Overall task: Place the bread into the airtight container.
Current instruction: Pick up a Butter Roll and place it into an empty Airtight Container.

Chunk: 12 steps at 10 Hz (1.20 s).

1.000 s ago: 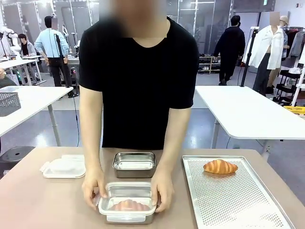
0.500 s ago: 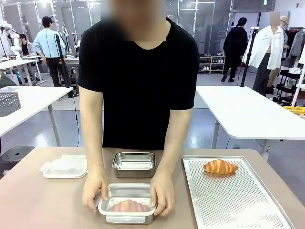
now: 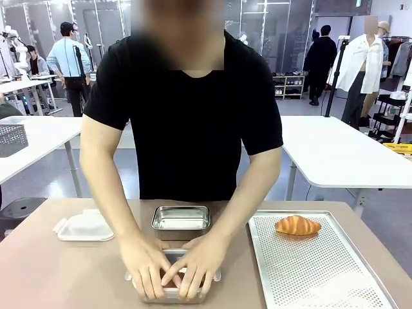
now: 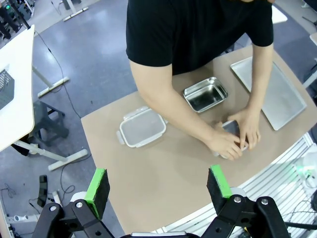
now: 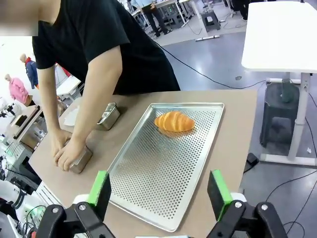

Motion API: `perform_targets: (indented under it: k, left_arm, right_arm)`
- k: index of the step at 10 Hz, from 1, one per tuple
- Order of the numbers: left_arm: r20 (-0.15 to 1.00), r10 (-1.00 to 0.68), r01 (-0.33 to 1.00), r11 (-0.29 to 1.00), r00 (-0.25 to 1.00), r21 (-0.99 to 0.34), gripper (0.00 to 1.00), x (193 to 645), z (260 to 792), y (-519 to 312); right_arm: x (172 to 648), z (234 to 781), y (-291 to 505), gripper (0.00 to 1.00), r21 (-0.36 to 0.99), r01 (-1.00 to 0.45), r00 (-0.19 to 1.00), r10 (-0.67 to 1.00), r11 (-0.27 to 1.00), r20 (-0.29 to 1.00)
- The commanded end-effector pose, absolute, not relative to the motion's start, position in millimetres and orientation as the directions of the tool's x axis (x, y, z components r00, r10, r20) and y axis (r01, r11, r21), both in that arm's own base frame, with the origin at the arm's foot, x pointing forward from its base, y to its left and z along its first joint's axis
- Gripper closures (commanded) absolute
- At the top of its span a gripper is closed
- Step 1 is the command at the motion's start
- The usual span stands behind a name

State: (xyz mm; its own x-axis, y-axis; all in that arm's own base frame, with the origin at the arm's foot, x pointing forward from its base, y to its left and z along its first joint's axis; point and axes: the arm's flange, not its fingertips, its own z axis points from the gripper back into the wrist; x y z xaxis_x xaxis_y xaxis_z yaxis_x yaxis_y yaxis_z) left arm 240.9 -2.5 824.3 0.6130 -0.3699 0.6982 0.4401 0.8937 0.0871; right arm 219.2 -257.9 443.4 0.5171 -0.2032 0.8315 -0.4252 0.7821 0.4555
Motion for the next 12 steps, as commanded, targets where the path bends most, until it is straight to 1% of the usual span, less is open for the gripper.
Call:
perform_targets:
  k: [1,12]
  left_arm:
    - [0.691,-0.373,0.442,0.893,0.619,0.086,0.0,240.6,827.5,-2.3]
    - [0.691,-0.373,0.442,0.893,0.619,0.086,0.0,240.6,827.5,-2.3]
  right_arm:
    - [218.8,442.7,-254.0,0.01,0.46,-0.427,0.508,-0.214,0.779,0.834]
    - [218.8,442.7,-254.0,0.01,0.46,-0.427,0.508,-0.214,0.779,0.834]
